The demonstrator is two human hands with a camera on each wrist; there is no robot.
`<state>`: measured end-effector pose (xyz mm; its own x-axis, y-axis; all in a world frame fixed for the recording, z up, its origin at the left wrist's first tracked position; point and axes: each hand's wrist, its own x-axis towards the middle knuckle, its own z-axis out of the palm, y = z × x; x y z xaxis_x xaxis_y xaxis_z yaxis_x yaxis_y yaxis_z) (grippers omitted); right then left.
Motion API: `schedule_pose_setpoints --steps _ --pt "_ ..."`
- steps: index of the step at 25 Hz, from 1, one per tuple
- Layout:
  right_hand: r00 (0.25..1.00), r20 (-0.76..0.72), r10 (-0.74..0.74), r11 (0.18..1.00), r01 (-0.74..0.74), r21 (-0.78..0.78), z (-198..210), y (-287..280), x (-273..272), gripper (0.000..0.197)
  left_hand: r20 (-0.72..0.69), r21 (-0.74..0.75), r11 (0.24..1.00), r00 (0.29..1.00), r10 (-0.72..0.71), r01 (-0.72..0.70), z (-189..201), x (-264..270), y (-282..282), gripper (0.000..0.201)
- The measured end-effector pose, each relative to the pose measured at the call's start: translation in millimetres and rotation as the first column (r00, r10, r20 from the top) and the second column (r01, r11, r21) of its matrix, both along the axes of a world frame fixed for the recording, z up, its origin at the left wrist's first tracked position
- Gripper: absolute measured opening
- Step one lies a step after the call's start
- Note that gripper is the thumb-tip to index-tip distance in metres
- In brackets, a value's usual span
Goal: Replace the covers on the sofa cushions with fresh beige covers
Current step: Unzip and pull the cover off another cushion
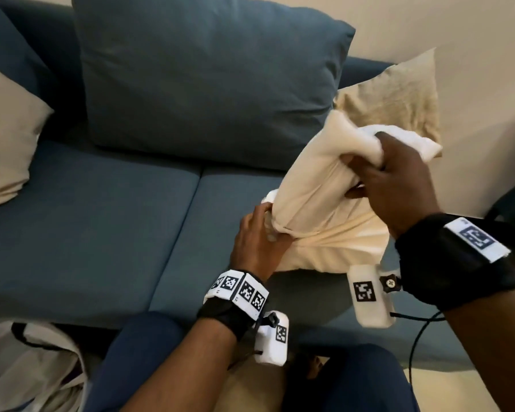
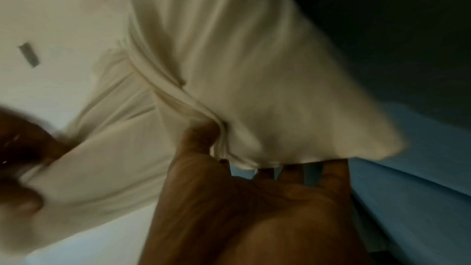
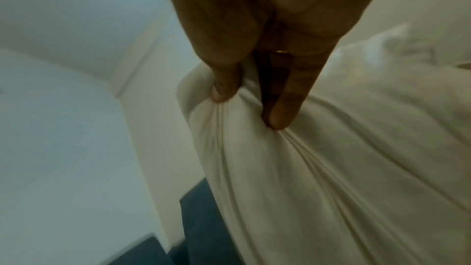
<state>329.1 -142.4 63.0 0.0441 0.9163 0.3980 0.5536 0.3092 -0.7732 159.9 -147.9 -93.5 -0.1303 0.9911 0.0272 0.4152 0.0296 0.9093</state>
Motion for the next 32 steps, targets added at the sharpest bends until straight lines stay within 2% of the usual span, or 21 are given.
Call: schedule_pose_setpoints --steps 1,2,4,6,7,9,10,11,13,15,17,20,22,24,25,26,27,28,29,30,32 --pt "0.996 -0.091 0.008 1.000 -0.008 -0.004 2 1 0 0.018 -0.042 -0.048 0.999 0.999 -0.010 0.008 -9 -4 2 0.066" --pt "0.997 -0.074 0.017 1.000 -0.018 -0.010 1 1 -2 0.020 -0.096 -0.104 0.994 0.995 -0.025 0.015 -16 -6 4 0.071" --pt "0.989 0.136 0.064 0.998 -0.061 -0.030 -11 -2 -9 0.024 -0.116 -0.125 0.992 0.993 -0.022 0.007 -17 -6 3 0.080" --pt "0.954 0.262 0.146 0.989 -0.136 -0.058 -21 -6 -16 0.029 0.097 0.122 0.992 0.995 -0.026 0.014 3 -3 -1 0.088" --pt "0.943 0.266 0.201 0.979 -0.185 -0.086 -24 -8 -17 0.036 0.196 0.256 0.967 0.978 -0.072 0.020 16 -2 -2 0.091" --pt "0.943 0.198 0.266 0.962 -0.247 -0.115 -27 -11 -13 0.054 0.315 0.367 0.930 0.942 -0.116 -0.008 40 -3 0 0.088" --pt "0.971 0.112 0.210 0.975 -0.200 -0.092 -33 -10 -4 0.059 0.335 0.391 0.920 0.934 -0.120 -0.022 48 -4 2 0.078" --pt "0.997 -0.005 0.077 0.996 -0.077 -0.046 -40 -6 10 0.056 0.332 0.417 0.909 0.934 -0.129 -0.023 56 -6 4 0.065" --pt "0.951 -0.149 -0.271 0.961 0.260 -0.091 -62 7 48 0.042 0.319 0.418 0.908 0.935 -0.153 0.006 60 -17 7 0.047" --pt "0.910 -0.031 -0.413 0.877 0.389 -0.283 -83 18 82 0.046 0.345 0.348 0.936 0.920 -0.186 0.058 57 -33 6 0.045" --pt "0.943 -0.005 -0.332 0.857 0.299 -0.419 -96 27 99 0.063 0.406 0.271 0.952 0.881 -0.245 0.139 50 -56 5 0.057" --pt "0.973 -0.208 -0.096 0.881 -0.014 -0.472 -92 33 98 0.083 0.447 0.183 0.953 0.843 -0.299 0.241 45 -95 2 0.085" --pt "0.985 -0.172 -0.007 0.880 -0.076 -0.469 -91 39 93 0.082 0.360 0.189 0.957 0.892 -0.274 0.218 55 -115 -2 0.083" --pt "1.000 -0.022 0.000 0.895 -0.010 -0.447 -93 40 80 0.088 0.142 0.284 0.958 0.986 -0.082 0.039 73 -130 -5 0.081" --pt "0.999 0.037 -0.003 0.902 0.019 -0.432 -95 40 71 0.092 0.007 0.394 0.916 0.997 0.076 -0.073 84 -134 -6 0.078" --pt "0.996 0.089 -0.002 0.908 0.039 -0.417 -97 38 62 0.092 -0.119 0.538 0.834 0.968 0.219 -0.123 95 -130 -7 0.072" --pt "0.991 0.137 0.008 0.919 0.047 -0.390 -97 36 51 0.089 -0.219 0.661 0.745 0.927 0.304 -0.088 106 -118 -9 0.068" --pt "0.982 0.187 0.013 0.931 0.056 -0.360 -96 34 40 0.083 -0.301 0.720 0.694 0.901 0.311 0.001 114 -100 -10 0.069" --pt "0.972 0.235 0.012 0.942 0.067 -0.328 -94 32 29 0.078 -0.375 0.703 0.704 0.892 0.252 0.097 121 -76 -9 0.077" --pt "0.962 0.273 0.013 0.954 0.070 -0.293 -92 28 19 0.072 -0.440 0.625 0.760 0.885 0.154 0.178 126 -51 -8 0.092" --pt "0.934 0.356 0.021 0.970 0.066 -0.232 -89 23 5 0.061 -0.557 0.349 0.915 0.830 0.029 0.202 124 -15 1 0.115"
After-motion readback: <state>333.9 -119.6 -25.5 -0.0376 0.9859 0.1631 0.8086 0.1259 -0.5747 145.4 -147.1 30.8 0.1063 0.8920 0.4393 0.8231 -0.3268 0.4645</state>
